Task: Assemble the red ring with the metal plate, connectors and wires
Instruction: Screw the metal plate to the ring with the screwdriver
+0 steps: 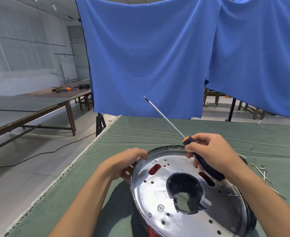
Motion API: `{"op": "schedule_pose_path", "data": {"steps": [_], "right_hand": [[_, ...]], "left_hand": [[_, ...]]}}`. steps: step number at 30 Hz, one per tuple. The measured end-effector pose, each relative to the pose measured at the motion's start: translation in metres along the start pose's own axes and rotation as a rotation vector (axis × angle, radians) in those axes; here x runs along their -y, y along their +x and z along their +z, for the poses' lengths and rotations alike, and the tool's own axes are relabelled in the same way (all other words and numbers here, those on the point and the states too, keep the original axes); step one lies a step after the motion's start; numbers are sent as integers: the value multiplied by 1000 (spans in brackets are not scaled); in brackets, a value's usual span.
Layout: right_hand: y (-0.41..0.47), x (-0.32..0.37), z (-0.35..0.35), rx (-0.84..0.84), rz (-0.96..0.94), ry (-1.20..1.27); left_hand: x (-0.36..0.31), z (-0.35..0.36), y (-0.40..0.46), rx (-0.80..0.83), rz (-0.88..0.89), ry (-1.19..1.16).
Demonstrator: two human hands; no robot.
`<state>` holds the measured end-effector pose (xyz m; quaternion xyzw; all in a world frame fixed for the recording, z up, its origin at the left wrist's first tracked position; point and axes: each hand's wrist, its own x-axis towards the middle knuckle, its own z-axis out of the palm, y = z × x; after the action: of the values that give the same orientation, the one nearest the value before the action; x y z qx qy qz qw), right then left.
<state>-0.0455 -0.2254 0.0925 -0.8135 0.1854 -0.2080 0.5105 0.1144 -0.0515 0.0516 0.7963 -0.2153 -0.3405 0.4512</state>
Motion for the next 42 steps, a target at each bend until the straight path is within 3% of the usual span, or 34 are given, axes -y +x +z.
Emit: {"op": "schedule_pose_path", "data": {"steps": [3, 7, 16, 21, 28, 35, 42], "right_hand": [[-1, -1, 1, 1, 2, -17], [-2, -1, 1, -3, -7, -31], [-5, 10, -5, -60, -115, 28], [-11, 19, -9, -37, -200, -25], [-16, 22, -11, 92, -264, -170], [-17, 18, 14, 124, -351, -32], [-24, 29, 26, 146, -412, 407]], "left_hand": [[2, 4, 0, 61, -37, 133], [-1, 8, -2, 36, -18, 118], [-30, -12, -33, -114, 170, -467], [-26, -13, -49, -235, 358, -552], [13, -7, -63, -283, 408, -811], [25, 0, -57, -283, 387, -858], [22, 33, -48, -184, 265, -862]]}}
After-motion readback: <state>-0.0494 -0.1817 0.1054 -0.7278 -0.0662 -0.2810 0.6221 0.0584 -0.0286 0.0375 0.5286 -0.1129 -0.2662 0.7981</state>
